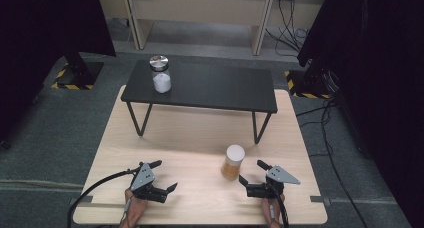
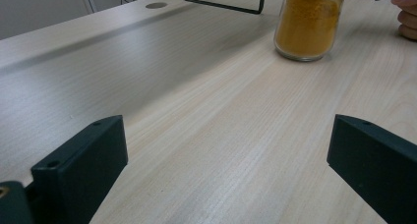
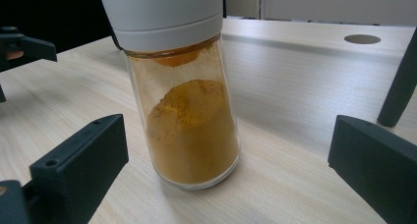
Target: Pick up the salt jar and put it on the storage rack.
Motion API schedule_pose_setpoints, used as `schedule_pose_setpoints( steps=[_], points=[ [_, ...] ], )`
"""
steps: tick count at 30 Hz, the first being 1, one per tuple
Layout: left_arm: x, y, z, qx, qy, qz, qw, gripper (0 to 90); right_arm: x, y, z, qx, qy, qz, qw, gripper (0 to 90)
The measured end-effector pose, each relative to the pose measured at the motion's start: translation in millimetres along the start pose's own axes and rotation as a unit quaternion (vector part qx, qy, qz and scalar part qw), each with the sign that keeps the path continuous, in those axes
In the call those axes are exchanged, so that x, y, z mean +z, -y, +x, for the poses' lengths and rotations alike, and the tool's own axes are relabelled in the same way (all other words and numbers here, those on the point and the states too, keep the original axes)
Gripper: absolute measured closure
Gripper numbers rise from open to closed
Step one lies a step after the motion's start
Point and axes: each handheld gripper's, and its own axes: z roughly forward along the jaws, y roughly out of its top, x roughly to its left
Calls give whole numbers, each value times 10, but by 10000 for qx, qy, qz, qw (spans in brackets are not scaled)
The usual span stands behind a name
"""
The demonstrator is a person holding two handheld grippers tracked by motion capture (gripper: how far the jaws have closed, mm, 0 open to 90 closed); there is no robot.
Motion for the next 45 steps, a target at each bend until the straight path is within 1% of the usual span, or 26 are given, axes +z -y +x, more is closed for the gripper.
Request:
schedule_pose_setpoints(
  steps=[5,7,8,10,11,12,15,20,22,38,45],
  points=[
    [-6,6,4,20,31,-13,10000,9,-7,7,1,26,19,-18,10000,14],
    [-16,26,4,-8,24,-68,10000,12,-7,8,4,25,26,-20,10000,14],
    [-28,48,18,-64,31,-126,9999,14,-7,8,4,28,24,-19,10000,14],
    [-66,130,60,-323,32,-339,9989,16,-8,8,4,25,26,-21,10000,14],
    [-76,151,76,-425,27,-389,9983,15,-7,8,4,30,26,-18,10000,14],
    [-90,173,77,-479,2,-442,9979,15,-8,9,5,25,28,-21,10000,14],
    [-92,168,78,-450,36,-421,9981,19,-7,6,8,19,28,-10,10000,14],
    [-70,108,46,-271,25,-266,9993,17,-9,10,7,33,38,-26,10000,14],
    [-66,99,36,-235,22,-240,9994,21,-8,10,5,39,37,-25,10000,14],
    [-63,87,52,-265,54,-203,9994,21,-13,17,1,9,3,-49,10000,14],
    [-63,89,64,-318,61,-206,9993,21,-6,10,-4,-3,-26,-34,10000,14]
  ],
)
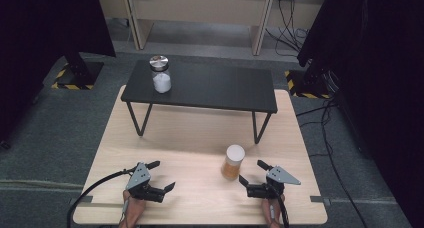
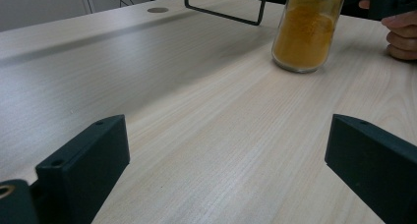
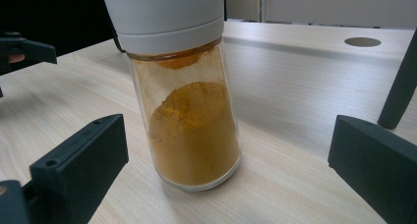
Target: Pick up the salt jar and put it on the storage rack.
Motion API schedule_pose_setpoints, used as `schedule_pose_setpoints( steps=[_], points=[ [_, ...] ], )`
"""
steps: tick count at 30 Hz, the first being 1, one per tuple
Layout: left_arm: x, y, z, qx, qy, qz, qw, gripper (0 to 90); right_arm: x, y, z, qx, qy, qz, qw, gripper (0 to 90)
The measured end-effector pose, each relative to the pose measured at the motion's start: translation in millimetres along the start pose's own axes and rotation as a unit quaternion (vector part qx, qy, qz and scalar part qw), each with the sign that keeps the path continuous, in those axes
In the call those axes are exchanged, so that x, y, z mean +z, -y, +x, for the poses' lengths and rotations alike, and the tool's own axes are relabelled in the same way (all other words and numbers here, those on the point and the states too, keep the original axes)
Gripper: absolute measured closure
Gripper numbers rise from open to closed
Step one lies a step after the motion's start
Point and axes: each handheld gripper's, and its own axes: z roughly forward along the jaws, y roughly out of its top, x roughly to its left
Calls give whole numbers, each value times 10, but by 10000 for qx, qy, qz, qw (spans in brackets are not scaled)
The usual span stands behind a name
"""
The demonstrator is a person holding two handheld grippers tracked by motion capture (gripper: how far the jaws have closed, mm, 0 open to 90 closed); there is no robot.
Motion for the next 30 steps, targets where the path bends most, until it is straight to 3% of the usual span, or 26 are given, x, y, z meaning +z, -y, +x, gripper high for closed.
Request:
schedule_pose_setpoints(
  steps=[30],
  points=[
    [12,-8,14,-74,1,16,10000,24,15,-19,-4,-69,-48,52,10000,14]
  ],
)
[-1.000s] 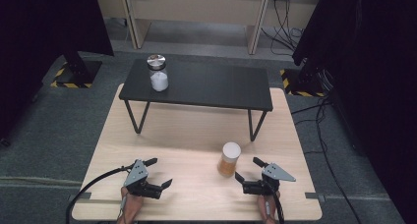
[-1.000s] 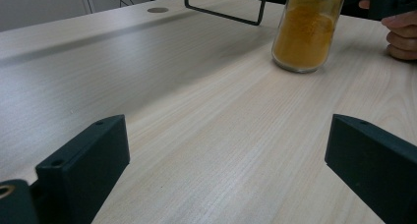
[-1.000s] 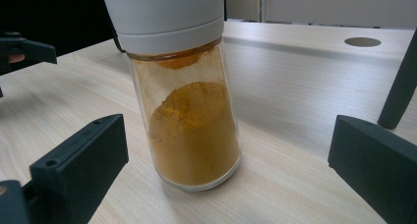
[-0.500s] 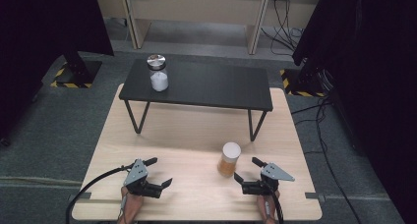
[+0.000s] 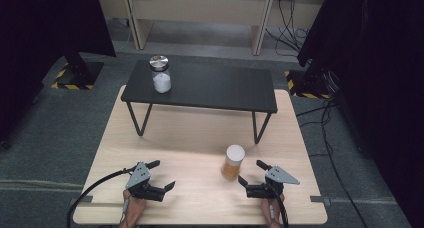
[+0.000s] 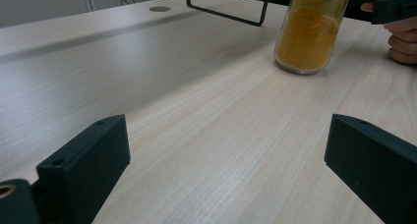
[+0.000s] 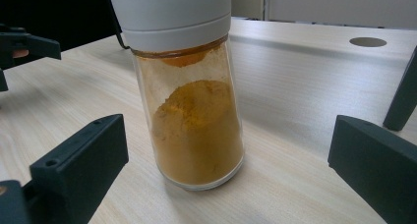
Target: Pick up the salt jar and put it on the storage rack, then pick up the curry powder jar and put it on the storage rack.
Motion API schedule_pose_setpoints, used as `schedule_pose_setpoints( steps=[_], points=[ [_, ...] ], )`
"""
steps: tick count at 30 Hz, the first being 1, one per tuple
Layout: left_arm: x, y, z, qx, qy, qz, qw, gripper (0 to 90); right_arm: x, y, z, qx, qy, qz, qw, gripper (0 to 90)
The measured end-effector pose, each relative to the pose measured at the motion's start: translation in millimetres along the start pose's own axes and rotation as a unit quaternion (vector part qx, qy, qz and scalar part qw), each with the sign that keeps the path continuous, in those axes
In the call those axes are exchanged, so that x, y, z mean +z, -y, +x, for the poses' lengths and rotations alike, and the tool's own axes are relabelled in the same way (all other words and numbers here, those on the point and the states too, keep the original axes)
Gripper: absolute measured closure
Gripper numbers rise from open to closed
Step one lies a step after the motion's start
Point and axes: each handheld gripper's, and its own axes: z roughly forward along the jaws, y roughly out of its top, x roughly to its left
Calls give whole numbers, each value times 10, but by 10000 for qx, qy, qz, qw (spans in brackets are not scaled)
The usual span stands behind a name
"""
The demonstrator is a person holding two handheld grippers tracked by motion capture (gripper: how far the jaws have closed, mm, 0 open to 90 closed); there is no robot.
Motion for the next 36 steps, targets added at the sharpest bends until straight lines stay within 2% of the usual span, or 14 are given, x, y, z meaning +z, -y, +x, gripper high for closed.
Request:
schedule_pose_setpoints(
  steps=[33,36],
  points=[
    [0,0,1,-5,3,0,10000,26,-7,18,-5,-18,-33,-71,10000,14],
    [0,0,2,-4,5,-2,10000,26,11,1,14,42,12,-63,10000,14]
  ],
)
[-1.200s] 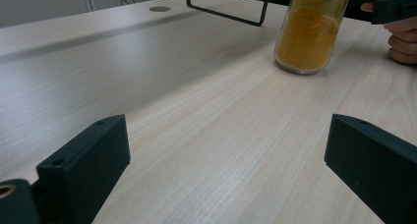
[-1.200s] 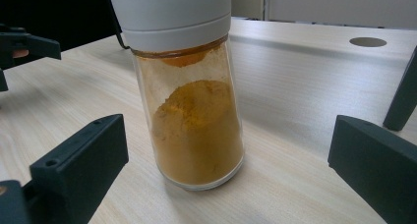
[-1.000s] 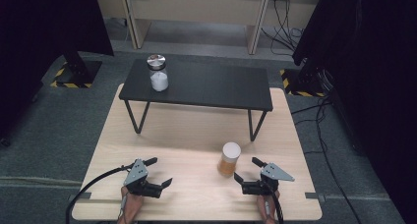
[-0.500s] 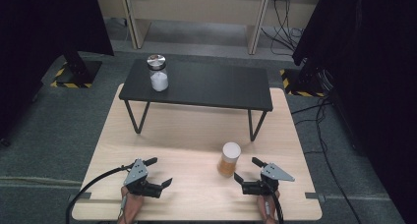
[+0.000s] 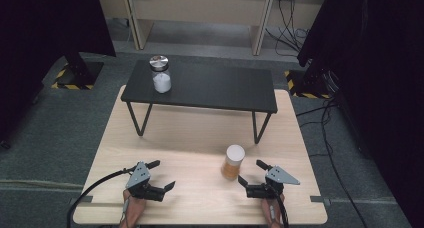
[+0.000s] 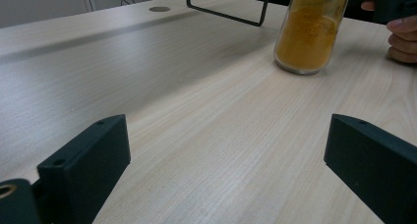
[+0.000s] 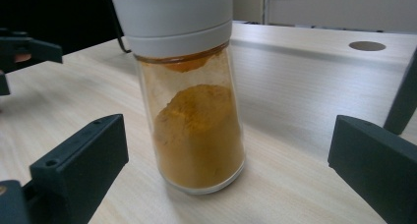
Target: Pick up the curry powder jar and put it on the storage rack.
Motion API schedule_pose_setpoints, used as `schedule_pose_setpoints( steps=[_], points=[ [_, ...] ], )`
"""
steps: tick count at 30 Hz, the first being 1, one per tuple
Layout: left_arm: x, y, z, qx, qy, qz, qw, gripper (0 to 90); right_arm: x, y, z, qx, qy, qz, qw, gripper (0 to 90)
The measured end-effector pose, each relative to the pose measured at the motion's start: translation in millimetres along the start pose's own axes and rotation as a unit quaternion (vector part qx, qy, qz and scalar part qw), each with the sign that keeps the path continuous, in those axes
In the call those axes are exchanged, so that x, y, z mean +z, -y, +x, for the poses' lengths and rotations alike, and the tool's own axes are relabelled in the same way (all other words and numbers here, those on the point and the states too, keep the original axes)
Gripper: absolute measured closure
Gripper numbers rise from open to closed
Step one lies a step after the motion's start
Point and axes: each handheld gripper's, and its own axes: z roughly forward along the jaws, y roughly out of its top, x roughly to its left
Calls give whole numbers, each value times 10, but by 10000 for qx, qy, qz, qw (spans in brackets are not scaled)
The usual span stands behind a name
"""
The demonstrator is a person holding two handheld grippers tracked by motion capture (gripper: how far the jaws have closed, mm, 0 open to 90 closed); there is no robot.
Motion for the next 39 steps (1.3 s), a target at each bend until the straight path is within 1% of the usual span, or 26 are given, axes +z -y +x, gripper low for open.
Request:
schedule_pose_setpoints(
  steps=[1,3,5,7,9,11,12,15,17,19,21,22,23,25,30,32,34,37,39],
  points=[
    [1,-2,1,-4,1,6,10000,26,10,-16,1,44,-5,22,10000,16],
    [1,-2,3,-3,4,5,10000,26,16,-58,56,188,85,-9,9998,23],
    [0,-1,3,-4,4,4,10000,26,11,-71,68,207,54,-67,9997,24],
    [0,0,1,1,3,-1,10000,25,-2,-79,97,254,5,-198,9995,24],
    [0,-1,3,-1,5,2,10000,25,-25,-150,171,316,5,-200,9993,23],
    [1,-2,4,-6,7,7,10000,25,-40,-185,197,316,-17,-161,9994,23],
    [1,-2,4,-6,7,7,10000,25,-56,-209,242,283,-24,-159,9995,22],
    [0,0,2,0,5,1,10000,25,-50,-273,294,174,-49,-48,9998,22],
    [0,-1,3,-1,7,1,10000,26,-39,-308,296,201,-81,-11,9998,23],
    [1,-2,5,-5,10,5,10000,25,-20,-352,306,104,-110,48,9999,40],
    [0,-1,4,-1,7,1,10000,25,14,-381,386,-24,47,64,10000,78],
    [0,0,3,0,5,-1,10000,25,24,-387,403,-50,88,68,9999,81],
    [1,0,4,0,4,0,10000,25,41,-398,416,-62,120,77,9999,87],
    [1,0,3,1,3,-2,10000,26,102,-443,437,0,233,117,9997,101],
    [0,1,4,6,4,-5,10000,26,207,-525,459,-5,354,219,9991,142],
    [0,1,4,5,5,-6,10000,26,267,-541,451,19,323,252,9992,175],
    [0,2,3,6,4,-7,10000,25,318,-560,469,30,355,337,9988,186],
    [0,2,4,8,5,-8,10000,25,366,-565,479,89,368,399,9985,203],
    [0,2,4,10,4,-8,10000,26,396,-550,503,52,421,394,9983,238]
  ],
)
